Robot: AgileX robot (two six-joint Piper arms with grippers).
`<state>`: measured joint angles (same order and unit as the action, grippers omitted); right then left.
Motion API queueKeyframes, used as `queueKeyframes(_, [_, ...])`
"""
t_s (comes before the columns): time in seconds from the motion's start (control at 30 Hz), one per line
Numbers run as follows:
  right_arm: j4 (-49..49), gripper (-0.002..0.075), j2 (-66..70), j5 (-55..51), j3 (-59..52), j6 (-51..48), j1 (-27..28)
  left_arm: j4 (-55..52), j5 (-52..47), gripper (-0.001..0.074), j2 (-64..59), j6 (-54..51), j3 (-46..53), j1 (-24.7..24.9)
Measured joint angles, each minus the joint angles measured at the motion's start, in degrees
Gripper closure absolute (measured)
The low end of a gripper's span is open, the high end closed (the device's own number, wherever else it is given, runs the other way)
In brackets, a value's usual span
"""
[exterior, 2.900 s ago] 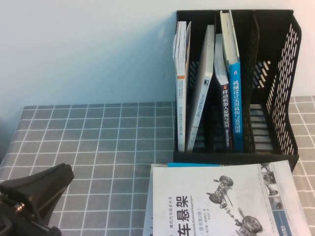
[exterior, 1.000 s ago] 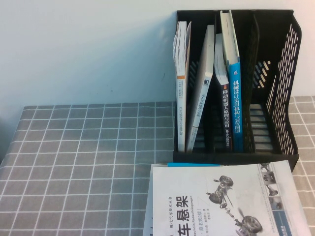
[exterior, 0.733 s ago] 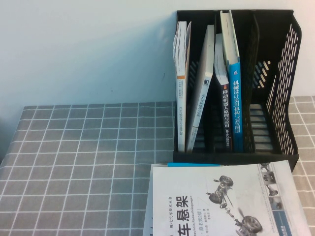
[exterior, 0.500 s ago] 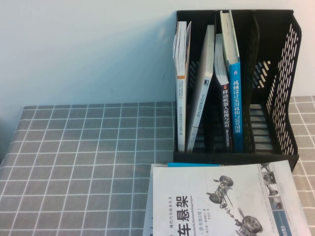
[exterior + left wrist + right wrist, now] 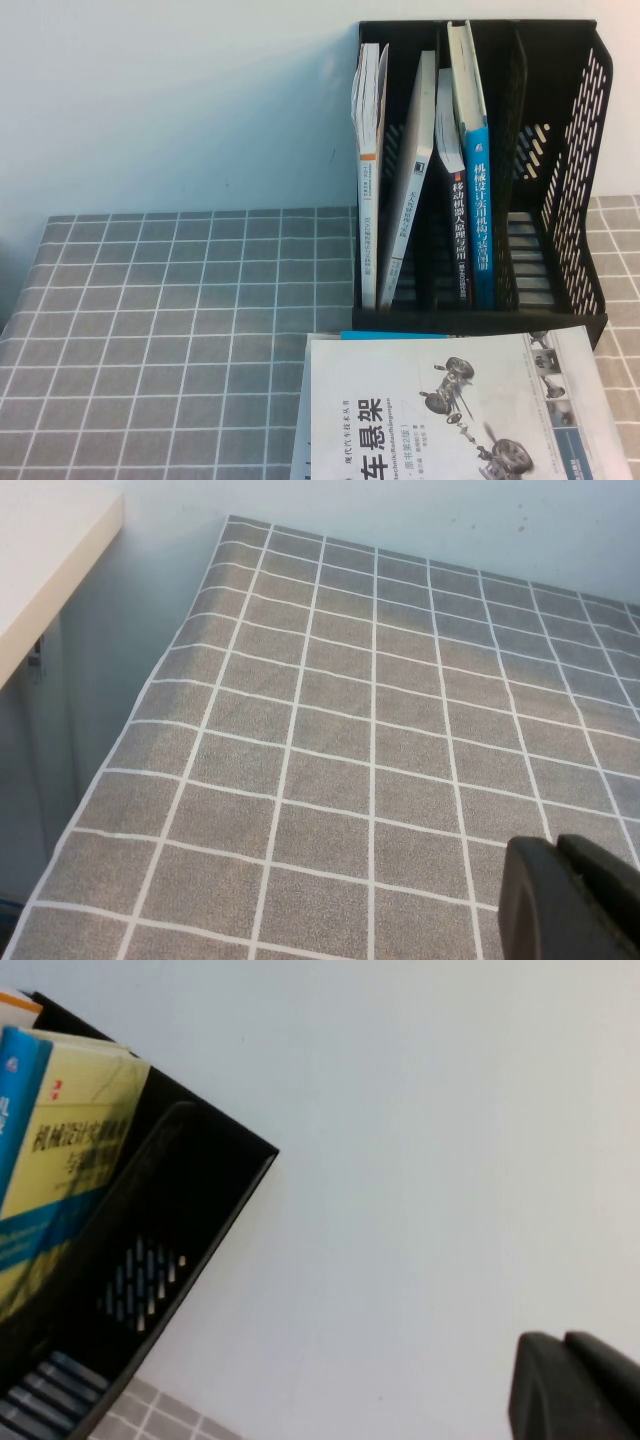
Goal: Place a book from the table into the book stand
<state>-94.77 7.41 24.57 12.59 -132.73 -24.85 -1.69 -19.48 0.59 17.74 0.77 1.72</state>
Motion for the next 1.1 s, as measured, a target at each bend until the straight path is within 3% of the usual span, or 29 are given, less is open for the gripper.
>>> queueKeyframes(0.27, [14.4,0.0729,-3.9,-0.3,0.0,4.3,0.0,0.0,0.0,0.0738,0.0,0.0,0.0,0.0])
queueKeyframes(0.4, [13.0,0.0729,-5.0,-0.2,0.0,5.5,0.0,0.0,0.0,0.0738,0.0,0.0,0.0,0.0])
queueKeyframes(0.5, [12.1,0.0729,-5.9,-0.9,0.0,12.5,0.0,0.0,0.0,0.0738,0.0,-0.1,0.0,0.0])
queueKeyframes(0.63, [20.0,0.0729,-7.5,-6.3,0.0,37.1,0.0,0.0,0.0,0.0738,0.0,-0.1,0.0,0.0])
queueKeyframes(0.83, [60.7,0.0729,-8.2,-26.8,0.0,89.7,0.5,0.0,0.0,0.0738,0.0,-0.1,0.0,0.0])
queueKeyframes(0.93, [72.8,0.0729,-8.2,-36.1,-1.3,105.8,3.5,0.0,0.0,0.0738,0.0,-0.1,0.0,0.0])
queueKeyframes(1.1, [81.6,0.0729,-8.2,-39.4,-6.9,118.1,11.4,0.0,0.0,0.0738,0.0,-0.1,0.0,0.0])
